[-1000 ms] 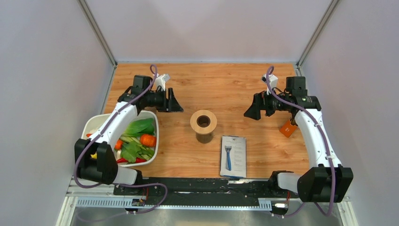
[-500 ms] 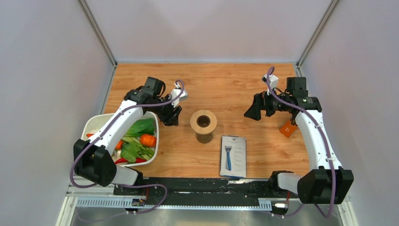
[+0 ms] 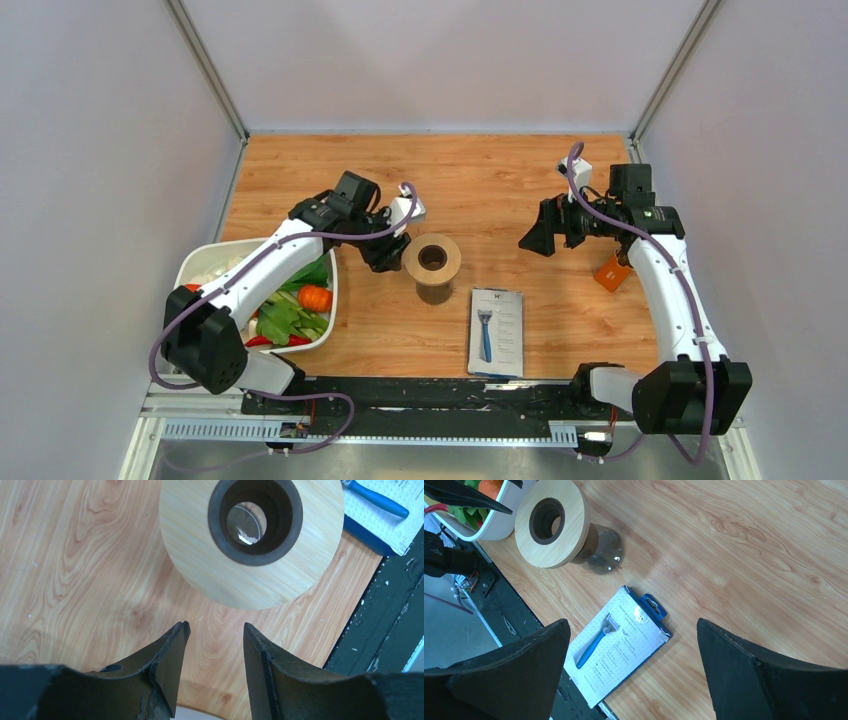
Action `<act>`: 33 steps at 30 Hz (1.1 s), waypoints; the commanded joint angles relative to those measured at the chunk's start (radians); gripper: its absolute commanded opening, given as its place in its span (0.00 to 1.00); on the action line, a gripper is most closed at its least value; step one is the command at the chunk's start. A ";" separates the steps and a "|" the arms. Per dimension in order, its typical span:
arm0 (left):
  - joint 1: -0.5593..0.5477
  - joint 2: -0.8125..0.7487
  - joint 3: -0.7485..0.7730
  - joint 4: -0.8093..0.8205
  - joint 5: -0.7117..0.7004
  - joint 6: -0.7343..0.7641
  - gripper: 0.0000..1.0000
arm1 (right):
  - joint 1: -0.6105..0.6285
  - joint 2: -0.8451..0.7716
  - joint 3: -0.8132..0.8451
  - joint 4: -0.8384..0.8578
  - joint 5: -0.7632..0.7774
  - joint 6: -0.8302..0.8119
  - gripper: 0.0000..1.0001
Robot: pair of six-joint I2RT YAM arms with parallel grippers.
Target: Place the coffee filter in the dripper
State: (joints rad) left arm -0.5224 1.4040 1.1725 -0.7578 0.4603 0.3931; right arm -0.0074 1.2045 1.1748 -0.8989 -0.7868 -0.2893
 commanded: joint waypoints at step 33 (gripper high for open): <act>0.561 0.060 0.218 -0.062 -0.003 -0.303 0.74 | 0.004 -0.013 0.012 0.023 0.008 0.016 1.00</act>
State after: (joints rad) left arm -0.0734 1.3853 1.3537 -0.8558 0.5320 0.2577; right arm -0.0074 1.2041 1.1637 -0.8993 -0.7845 -0.2886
